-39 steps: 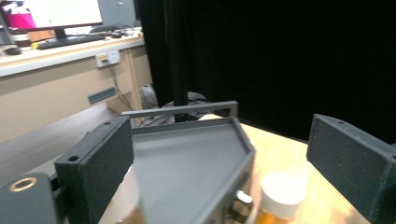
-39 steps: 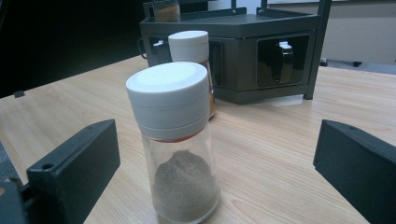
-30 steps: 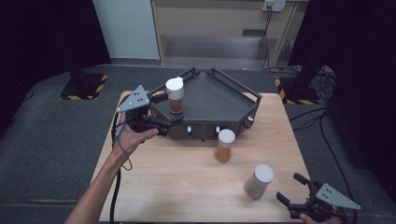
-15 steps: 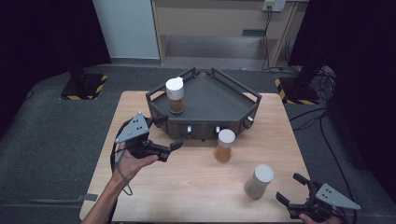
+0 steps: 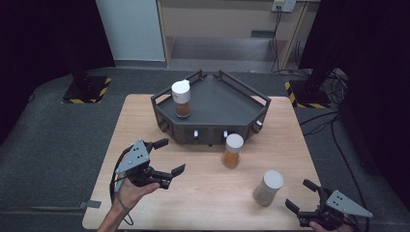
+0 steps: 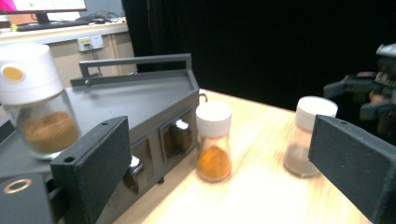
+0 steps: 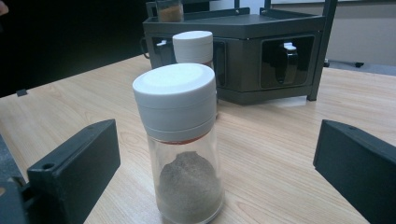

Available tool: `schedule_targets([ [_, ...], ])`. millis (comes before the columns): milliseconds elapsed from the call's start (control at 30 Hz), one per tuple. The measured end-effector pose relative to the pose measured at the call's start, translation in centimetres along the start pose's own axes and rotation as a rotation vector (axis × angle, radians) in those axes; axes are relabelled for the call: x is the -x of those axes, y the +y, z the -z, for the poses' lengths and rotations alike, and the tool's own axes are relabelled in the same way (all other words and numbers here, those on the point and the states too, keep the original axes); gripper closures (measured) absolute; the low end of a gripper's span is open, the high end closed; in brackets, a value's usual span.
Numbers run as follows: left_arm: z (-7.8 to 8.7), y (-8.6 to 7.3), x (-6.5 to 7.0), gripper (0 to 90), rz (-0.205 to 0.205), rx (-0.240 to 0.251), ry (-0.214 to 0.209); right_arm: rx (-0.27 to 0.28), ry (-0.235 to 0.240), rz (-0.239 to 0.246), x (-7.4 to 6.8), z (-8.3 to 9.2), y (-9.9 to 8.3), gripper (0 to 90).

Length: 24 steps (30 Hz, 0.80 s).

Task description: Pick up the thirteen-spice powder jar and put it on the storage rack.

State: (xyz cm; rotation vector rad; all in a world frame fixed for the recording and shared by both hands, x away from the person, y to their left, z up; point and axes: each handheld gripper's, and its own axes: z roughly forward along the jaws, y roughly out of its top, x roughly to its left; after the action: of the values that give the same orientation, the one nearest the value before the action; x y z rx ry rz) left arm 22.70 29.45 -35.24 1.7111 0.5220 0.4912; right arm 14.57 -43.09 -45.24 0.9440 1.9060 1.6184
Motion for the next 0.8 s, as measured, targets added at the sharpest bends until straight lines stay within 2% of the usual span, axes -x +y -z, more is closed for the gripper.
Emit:
schedule_targets([
  [167,0.7,-1.4,1.0,5.0,-0.008,-0.016,0.033,0.000,0.000,-0.001,0.0,0.0,0.0,1.2],
  [433,2.1,-3.9,1.1,5.0,0.054,-0.036,0.074,0.000,-0.001,-0.001,0.0,0.0,0.0,1.2],
  [800,4.0,-6.2,1.1,5.1,0.087,-0.051,0.128,-0.001,0.000,0.001,0.0,0.0,0.0,1.2],
])
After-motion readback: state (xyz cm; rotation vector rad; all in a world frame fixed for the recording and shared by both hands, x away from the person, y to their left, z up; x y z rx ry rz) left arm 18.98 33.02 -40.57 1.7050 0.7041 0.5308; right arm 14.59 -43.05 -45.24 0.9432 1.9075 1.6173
